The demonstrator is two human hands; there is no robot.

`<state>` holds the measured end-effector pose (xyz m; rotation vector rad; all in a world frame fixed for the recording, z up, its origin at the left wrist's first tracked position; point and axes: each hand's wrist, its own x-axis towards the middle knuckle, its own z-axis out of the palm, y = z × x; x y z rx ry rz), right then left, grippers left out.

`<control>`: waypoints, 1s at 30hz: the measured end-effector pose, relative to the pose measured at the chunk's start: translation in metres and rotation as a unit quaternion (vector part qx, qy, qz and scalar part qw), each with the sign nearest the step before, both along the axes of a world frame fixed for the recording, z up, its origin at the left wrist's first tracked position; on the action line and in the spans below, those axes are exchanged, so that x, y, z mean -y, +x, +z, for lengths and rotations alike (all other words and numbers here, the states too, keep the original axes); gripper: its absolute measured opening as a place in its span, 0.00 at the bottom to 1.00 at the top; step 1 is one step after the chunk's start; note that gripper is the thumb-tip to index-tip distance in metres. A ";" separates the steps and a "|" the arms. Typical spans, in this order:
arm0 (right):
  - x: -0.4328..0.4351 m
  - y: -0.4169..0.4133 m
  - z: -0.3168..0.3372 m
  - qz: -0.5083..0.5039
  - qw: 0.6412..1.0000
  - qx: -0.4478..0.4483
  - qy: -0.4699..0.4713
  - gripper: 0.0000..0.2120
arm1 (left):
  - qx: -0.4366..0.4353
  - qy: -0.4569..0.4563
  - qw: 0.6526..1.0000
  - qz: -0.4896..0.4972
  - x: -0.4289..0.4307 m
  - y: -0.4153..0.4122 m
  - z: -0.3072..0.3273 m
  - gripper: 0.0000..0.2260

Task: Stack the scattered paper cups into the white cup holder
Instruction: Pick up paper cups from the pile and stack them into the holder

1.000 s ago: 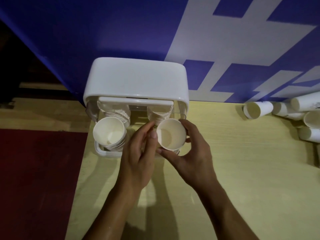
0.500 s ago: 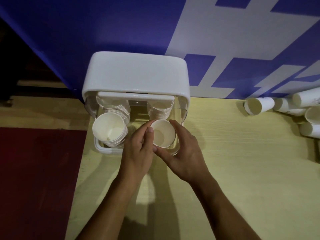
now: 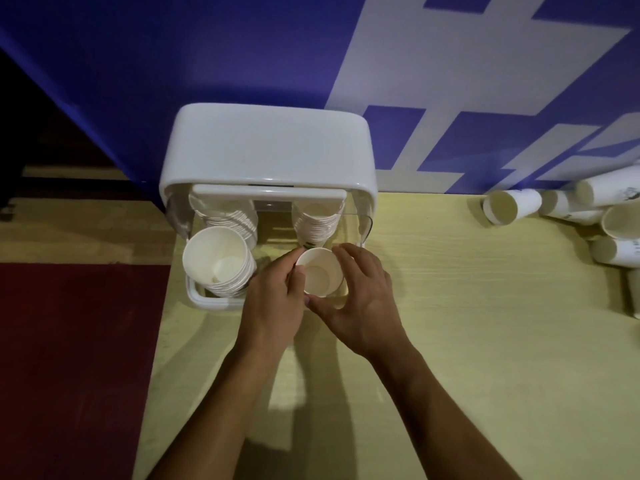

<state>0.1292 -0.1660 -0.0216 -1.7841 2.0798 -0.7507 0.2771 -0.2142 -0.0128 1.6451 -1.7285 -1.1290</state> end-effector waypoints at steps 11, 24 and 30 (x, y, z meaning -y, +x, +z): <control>-0.050 -0.037 0.025 -0.052 0.997 0.020 -0.054 0.33 | 0.010 -0.182 0.983 -0.011 -0.044 -0.008 0.056 0.16; -0.161 -0.267 0.047 -0.294 0.944 0.149 0.009 0.19 | 0.008 -0.036 0.989 -0.140 -0.017 -0.332 0.013 0.34; -0.191 -0.359 0.048 -0.319 0.932 0.170 0.017 0.15 | 0.054 0.041 0.997 0.024 0.022 -0.427 -0.040 0.41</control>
